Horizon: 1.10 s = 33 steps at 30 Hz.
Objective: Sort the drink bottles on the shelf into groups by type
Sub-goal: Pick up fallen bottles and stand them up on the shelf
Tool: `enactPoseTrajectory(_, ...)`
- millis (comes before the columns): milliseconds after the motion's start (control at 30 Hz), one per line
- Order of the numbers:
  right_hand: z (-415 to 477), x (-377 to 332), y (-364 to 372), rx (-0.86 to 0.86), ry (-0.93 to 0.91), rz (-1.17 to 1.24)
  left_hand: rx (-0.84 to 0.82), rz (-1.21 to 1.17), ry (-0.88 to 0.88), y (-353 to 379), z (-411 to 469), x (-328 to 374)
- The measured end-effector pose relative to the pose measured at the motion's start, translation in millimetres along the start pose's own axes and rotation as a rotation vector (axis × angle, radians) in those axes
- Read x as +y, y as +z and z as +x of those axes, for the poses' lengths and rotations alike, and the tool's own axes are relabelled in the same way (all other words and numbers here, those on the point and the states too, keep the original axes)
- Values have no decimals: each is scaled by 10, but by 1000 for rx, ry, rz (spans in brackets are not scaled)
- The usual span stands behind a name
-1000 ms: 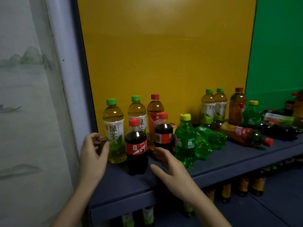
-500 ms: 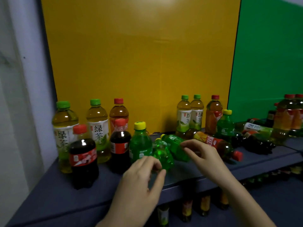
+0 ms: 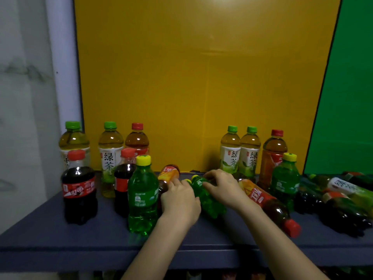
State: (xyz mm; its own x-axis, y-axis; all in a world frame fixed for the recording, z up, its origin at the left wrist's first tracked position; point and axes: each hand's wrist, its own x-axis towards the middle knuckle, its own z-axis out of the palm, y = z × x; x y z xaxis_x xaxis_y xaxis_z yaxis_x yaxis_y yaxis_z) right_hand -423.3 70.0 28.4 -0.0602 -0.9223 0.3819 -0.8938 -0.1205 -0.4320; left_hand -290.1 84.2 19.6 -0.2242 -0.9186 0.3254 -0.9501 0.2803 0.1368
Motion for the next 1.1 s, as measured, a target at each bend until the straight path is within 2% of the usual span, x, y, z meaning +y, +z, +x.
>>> enactPoseTrajectory(167,319,-145,96,-82,-85,-9,-160,-30,-157,1,90,-16)
enactPoseTrajectory(333,691,-303,216,-218,-182,-97,-54,-142,-190,48,-61,-44)
enactPoseTrajectory(433,939,-388,272,-225,-31,-106,37,-203,-193,77,-182,-72)
enactPoseTrajectory(633,1098,-605,355,-566,242,-7,219,-279,-203,119,-389,-139)
enactPoseTrajectory(767,1215,-673,503,-759,319,-8,321,-228,-224,151,-452,-132)
enactPoseTrajectory(833,1310,-646,671,-826,354,9,340,-284,-200,211,-471,-155)
enactPoseTrajectory(1000,1347,-645,744,-804,295,170,412,-364,-140,259,-544,-212)
enactPoseTrajectory(1100,1244,-654,616,-759,301,270,382,-402,-127,264,-576,-241)
